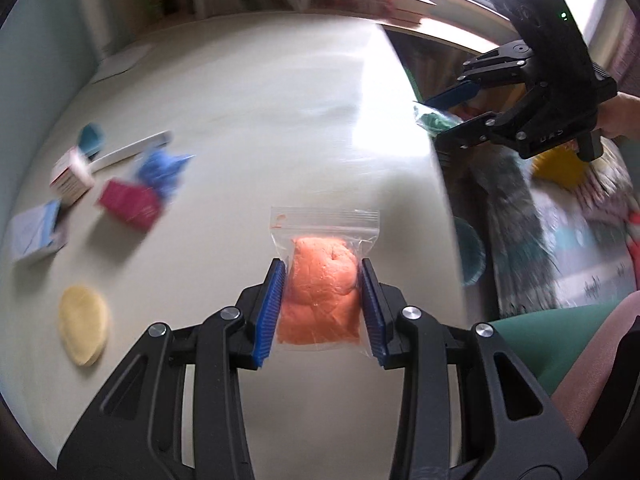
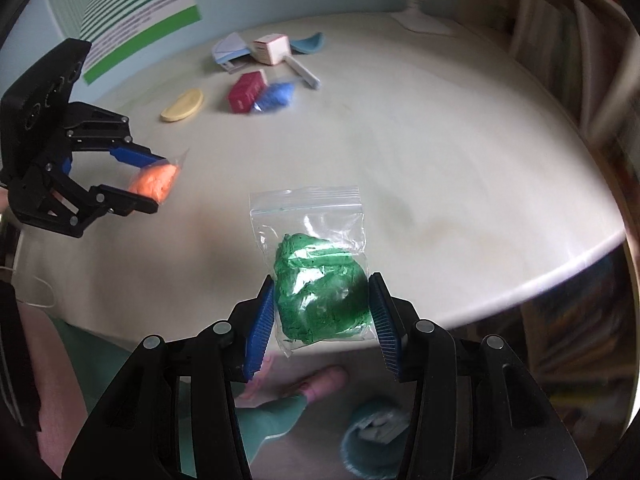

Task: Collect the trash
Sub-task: 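Carry both bags to the wastebasket and open both tools to drop them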

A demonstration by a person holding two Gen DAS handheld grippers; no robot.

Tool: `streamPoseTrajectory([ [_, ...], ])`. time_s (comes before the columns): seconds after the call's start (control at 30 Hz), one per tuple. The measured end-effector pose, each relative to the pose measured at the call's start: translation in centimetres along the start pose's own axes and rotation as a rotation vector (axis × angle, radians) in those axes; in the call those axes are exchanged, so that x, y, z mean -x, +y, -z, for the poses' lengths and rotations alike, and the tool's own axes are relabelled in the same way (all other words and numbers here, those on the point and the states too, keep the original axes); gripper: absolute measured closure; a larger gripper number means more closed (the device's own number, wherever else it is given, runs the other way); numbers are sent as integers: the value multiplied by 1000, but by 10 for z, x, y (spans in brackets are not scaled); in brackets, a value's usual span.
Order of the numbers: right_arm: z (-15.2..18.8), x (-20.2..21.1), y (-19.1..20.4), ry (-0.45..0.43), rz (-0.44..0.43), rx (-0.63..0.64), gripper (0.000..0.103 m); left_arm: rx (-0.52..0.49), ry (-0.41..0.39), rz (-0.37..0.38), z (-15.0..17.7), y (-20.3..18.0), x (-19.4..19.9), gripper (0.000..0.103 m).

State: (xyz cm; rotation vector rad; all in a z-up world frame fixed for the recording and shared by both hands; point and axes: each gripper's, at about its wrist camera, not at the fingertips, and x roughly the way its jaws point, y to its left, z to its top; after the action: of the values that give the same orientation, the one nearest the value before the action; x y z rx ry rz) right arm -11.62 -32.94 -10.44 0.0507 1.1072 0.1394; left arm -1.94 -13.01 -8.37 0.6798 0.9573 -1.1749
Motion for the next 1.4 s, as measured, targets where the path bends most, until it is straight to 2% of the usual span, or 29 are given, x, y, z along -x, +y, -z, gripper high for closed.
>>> streamPoseTrajectory([
  [0.13,42,19,-12,-11,28,-90,56,-102,13,34,-14,-33,-9,68],
  [0.3,94,39,-38,-28,57,-222,56,-171,15,83,-39,-75,-27,68],
  [0.67,241,79,-100,-16,73,-490,56,-324,78,185,-89,-206,-94,68],
  [0.83,299,87,-118,-8,59,-589,56,-388,150,245,-104,-258,-137,68],
  [1.13,369,90,-140,1,25,-742,56,-496,253,332,-116,-333,-196,68],
  [1.23,385,88,-147,-4,15,-793,56,-541,284,321,-117,-351,-213,68],
  [1.4,398,85,-159,-16,-10,-836,54,-542,323,332,-125,-368,-236,67],
])
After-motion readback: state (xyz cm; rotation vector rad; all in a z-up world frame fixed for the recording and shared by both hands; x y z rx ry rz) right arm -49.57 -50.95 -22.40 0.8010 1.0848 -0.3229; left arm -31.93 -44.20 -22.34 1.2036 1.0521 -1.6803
